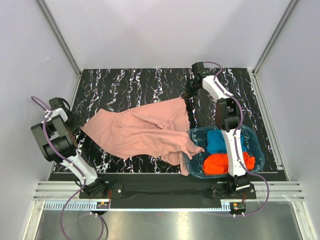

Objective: Fold and stack the t-shirts
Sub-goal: Fold the tshirt

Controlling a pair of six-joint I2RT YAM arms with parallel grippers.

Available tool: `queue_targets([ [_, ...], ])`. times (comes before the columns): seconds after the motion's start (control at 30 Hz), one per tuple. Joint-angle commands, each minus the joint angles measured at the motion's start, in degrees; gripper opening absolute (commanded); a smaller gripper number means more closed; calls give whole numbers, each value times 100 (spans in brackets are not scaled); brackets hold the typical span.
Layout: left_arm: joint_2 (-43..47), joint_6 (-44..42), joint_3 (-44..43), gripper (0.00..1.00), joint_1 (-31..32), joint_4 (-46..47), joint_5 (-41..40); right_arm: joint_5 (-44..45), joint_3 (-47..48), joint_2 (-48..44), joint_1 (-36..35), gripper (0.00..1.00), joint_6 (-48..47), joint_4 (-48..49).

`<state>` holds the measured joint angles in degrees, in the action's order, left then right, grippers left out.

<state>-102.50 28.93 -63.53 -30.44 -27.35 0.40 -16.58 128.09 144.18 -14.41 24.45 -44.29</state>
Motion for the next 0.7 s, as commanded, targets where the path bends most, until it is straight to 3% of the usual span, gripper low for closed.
queue_targets([
  [0.0, 38, 8, 130, 52, -24, -42, -84, -12, -83, -470, 9, 0, 87, 246],
  [0.67, -613, 254, -300, 34, 310, 29, -76, -74, -83, -417, 0, 0, 78, 281],
])
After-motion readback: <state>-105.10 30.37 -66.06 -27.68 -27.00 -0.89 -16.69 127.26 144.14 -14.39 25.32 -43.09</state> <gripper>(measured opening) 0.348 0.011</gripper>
